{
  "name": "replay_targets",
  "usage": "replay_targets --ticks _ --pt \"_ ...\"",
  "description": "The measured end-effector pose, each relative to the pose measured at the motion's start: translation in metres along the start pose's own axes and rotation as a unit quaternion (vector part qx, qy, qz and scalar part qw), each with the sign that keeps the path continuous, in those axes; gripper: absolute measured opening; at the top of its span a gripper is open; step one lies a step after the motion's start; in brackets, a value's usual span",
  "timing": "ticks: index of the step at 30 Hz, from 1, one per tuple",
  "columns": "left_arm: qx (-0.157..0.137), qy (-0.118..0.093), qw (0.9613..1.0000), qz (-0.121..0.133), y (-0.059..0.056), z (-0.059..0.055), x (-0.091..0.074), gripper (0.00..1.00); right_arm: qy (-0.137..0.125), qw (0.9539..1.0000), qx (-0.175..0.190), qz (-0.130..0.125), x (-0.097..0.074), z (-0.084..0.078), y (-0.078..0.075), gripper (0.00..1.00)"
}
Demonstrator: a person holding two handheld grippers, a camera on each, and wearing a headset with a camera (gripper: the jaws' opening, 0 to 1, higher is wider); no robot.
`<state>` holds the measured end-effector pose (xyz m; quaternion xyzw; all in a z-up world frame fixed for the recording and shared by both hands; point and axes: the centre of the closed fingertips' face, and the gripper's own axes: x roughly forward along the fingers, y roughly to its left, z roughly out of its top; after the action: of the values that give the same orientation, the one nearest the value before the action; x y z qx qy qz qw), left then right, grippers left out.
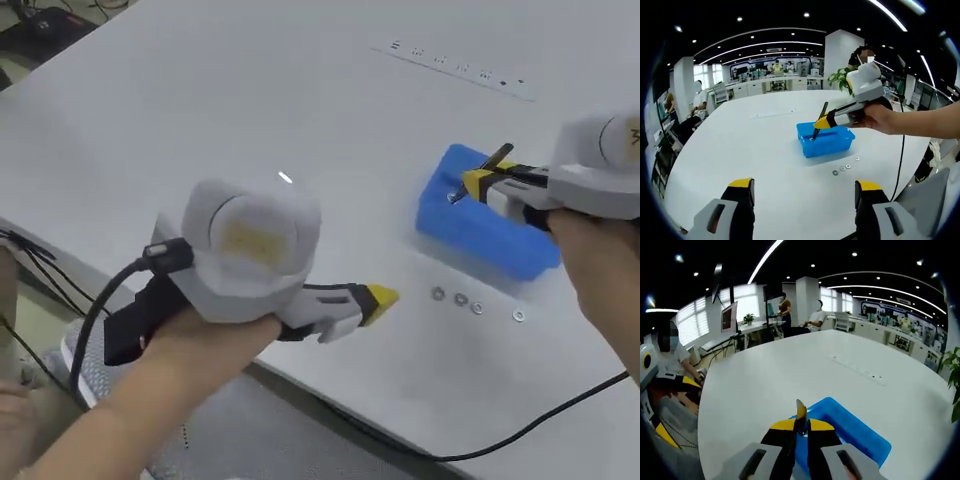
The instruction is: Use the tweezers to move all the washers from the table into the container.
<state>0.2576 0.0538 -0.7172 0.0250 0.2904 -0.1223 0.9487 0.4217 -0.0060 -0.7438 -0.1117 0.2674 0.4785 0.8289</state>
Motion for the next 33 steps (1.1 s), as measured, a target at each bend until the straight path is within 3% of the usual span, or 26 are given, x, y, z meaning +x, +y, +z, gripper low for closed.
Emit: replay_targets --ticks 5,14,19,26,33 --pt "-0.002 0.003 1.0 0.009 0.004 -0.003 0.0 0.85 0.011 0.9997 0.022 0.001 0.018 -0.014 -0.014 0.04" --pt "-0.001 0.007 1.0 0.006 0.001 -0.006 -0.002 0.86 0.021 0.9996 0.021 0.0 0.022 -0.019 -0.01 0.04" --pt "-0.004 -0.001 1.0 0.005 -0.001 0.001 -0.006 0.87 0.021 0.9995 0.025 0.004 0.022 -0.016 -0.008 0.05" --pt "0.007 -0.002 0.9999 0.01 -0.004 0.005 -0.012 0.87 -0.006 0.9998 0.019 0.003 -0.001 -0.003 0.002 0.05" --pt "0.016 -0.001 0.9998 0.011 -0.009 0.002 -0.017 0.88 -0.038 0.9991 0.017 0.01 -0.037 0.008 0.026 0.05"
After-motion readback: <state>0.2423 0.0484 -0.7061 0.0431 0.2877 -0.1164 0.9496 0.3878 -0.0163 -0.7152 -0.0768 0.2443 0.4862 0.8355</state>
